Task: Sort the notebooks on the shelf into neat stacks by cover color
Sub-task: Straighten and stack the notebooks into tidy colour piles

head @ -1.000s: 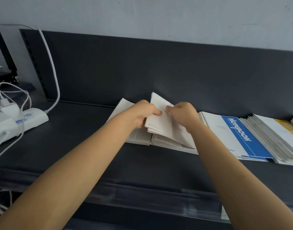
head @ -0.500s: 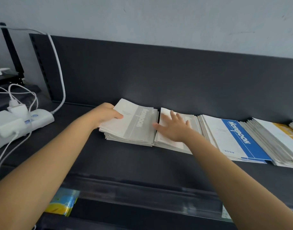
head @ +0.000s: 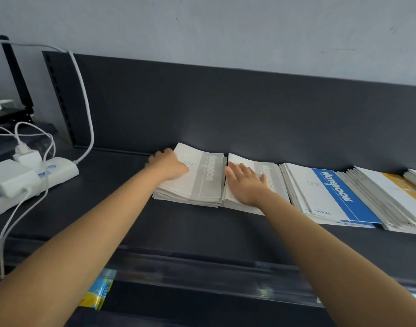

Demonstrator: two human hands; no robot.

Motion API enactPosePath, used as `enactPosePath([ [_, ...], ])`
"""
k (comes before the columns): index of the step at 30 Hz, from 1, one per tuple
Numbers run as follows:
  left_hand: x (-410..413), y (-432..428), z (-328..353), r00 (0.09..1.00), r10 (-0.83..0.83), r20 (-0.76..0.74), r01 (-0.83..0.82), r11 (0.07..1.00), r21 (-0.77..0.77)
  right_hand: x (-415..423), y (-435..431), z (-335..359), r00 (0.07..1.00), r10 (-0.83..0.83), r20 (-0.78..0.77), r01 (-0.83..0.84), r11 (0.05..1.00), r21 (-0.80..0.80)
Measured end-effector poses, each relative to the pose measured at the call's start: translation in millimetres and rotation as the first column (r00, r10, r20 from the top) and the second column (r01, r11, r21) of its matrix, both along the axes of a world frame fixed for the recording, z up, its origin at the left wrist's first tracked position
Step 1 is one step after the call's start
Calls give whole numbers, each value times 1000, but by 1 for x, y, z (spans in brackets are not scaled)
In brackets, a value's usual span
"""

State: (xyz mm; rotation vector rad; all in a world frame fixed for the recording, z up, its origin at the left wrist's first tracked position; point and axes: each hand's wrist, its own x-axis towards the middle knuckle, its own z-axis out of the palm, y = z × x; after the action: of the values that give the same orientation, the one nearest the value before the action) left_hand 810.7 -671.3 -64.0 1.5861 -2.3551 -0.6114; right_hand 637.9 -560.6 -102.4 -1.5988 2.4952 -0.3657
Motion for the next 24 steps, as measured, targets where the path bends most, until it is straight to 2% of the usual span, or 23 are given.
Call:
enactPosePath([
  [1,-6,8,-1,995,-36,91,54,977,-205,-2,1,3,999,-22,50,25,998,-54],
  [2,-11,15,-3,985,-110,130,147,932,-332,-4,3,6,997,-45,68,52,993,-110],
  [3,-16,21,-7,965,-196,171,247,898,-363,-8,6,10,994,-84,69,93,984,-150],
  [5,-23,28,-17,901,-301,314,386,886,-258,-18,14,14,978,-194,77,205,963,-173],
  [7,-26,27,-22,856,-307,415,401,902,-159,-29,23,16,959,-265,98,277,949,-149],
  [8,-26,27,-22,860,-291,419,392,903,-177,-35,27,17,954,-278,112,292,947,-136],
  [11,-32,33,-15,904,-293,311,391,859,-329,-44,34,17,941,-298,159,322,934,-155],
  [15,-38,47,-15,840,-402,364,498,837,-225,-51,40,18,937,-299,180,330,926,-182],
  [17,-41,49,-15,857,-396,330,477,852,-216,-57,45,18,932,-306,196,344,917,-200],
  [22,-72,73,1,906,-417,76,414,831,-371,-91,72,29,906,-359,223,409,878,-249],
  [24,-96,92,7,882,-464,-81,418,851,-317,-109,85,31,889,-416,191,449,872,-192],
])
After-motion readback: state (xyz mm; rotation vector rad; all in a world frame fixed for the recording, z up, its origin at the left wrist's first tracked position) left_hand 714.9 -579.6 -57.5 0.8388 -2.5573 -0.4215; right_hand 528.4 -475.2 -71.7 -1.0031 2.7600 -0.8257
